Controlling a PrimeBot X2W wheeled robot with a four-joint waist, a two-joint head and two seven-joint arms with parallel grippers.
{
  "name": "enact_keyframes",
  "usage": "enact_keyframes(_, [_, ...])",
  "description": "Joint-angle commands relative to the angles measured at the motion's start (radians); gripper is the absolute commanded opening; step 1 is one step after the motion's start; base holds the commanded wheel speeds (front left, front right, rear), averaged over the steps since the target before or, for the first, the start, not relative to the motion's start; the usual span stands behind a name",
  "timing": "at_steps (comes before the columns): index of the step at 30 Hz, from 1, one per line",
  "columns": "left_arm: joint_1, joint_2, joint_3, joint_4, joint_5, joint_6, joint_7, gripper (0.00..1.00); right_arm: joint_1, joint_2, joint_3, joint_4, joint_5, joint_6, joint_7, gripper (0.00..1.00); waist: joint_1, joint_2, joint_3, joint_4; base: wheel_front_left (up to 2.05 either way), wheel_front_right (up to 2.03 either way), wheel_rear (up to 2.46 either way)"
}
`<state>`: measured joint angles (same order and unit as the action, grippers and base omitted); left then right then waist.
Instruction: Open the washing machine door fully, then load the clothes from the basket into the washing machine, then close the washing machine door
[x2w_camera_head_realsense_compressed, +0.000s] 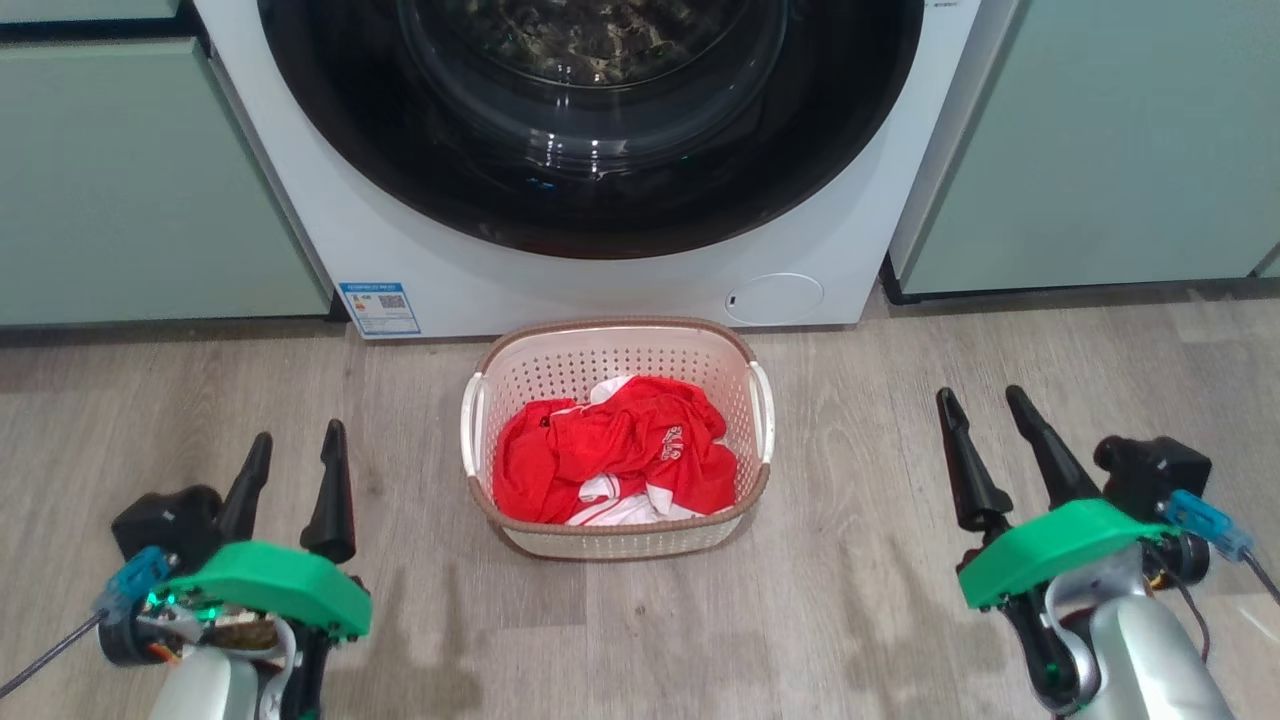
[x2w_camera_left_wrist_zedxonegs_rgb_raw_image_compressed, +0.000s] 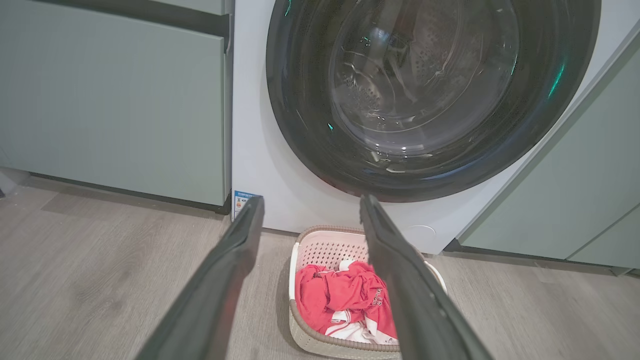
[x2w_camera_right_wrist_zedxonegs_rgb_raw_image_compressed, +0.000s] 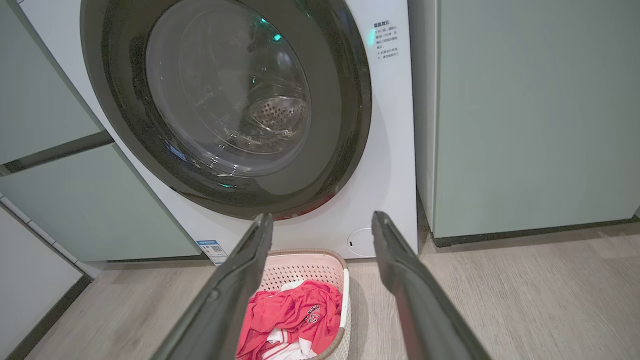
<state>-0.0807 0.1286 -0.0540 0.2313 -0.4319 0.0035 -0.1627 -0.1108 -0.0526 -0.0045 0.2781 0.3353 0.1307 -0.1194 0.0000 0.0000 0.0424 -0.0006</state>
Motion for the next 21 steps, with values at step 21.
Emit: enact_keyframes(21, [-0.079, 0.023, 0.041, -0.018, 0.208, 0.008, -0.074, 1.00, -0.076, 0.002, 0.043, -0.033, -0.181, 0.000, -0.055, 1.00, 0.0000, 0.0000, 0.018, -0.001, 0.00, 0.00, 0.00])
